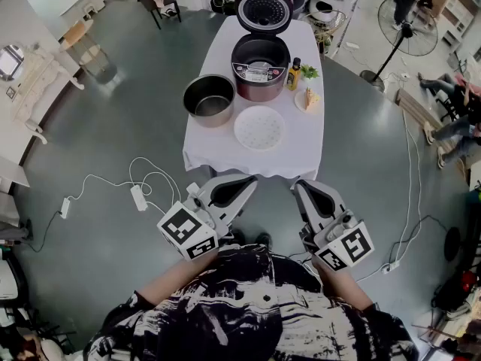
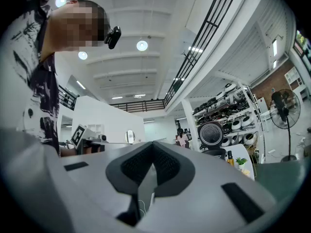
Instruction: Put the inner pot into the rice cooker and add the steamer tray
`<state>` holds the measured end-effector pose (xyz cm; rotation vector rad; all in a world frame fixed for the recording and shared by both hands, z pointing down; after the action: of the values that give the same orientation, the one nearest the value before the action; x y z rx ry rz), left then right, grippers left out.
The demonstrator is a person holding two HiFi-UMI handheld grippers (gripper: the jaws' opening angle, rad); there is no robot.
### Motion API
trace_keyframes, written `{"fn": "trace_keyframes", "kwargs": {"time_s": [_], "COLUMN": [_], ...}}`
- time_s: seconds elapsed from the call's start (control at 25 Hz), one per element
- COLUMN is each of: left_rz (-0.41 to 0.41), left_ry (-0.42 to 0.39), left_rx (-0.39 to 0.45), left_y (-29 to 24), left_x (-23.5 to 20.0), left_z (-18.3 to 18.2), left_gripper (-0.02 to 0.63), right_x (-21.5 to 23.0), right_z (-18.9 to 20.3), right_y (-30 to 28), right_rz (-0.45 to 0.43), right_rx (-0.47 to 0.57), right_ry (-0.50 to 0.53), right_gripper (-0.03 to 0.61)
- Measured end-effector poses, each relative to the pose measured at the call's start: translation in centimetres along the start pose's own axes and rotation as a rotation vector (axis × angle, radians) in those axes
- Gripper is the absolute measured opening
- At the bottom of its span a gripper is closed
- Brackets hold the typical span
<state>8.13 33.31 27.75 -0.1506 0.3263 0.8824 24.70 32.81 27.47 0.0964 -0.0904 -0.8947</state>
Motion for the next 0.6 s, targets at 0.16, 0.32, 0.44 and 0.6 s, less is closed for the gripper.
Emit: {"fn": "trace_keyframes", "kwargs": {"time_s": [0.16,0.32,0.44,0.6], "left_rz": [0.002,0.015,0.022,0.025], "left_ry": [0.022,0.028,0.026,0.023], "left_rx": [-0.003,-0.009,-0.013,-0.011], "left_y": [-0.27,-0.49,-0.61,-0.64], "left_x": [-0.31,-0.44,-0.52,-0.90], "left_z": [-0.38,-0.29,-0.14,-0.34], "left_gripper": [0.005,0.005,0.005,0.005], "right_x": [0.33,0.44,0.42,0.68], "right_z": [-0.10,-0.03,0.15,0.08], "right_y": [-0.27,-0.41,-0.53,-0.79], "right_rz": [0.004,0.006,0.001,-0.004], "right_rx": [-0.004,-0.011,-0.013,0.001], "right_ry": [0.000,-0.001,0.001,-0.005], "right_gripper": [-0.005,-0.005,-0.005,-0.005]}}
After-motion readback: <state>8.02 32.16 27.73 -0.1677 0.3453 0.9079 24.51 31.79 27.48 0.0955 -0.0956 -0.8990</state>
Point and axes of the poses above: the fingertips, and each gripper's own axes: y backward along the fingers, x to its right, z out of its underside, the point moved 5 cm from there along y, backward along the fingers, and after that the axes turned 7 degrees about y, right-handed, at the moved point
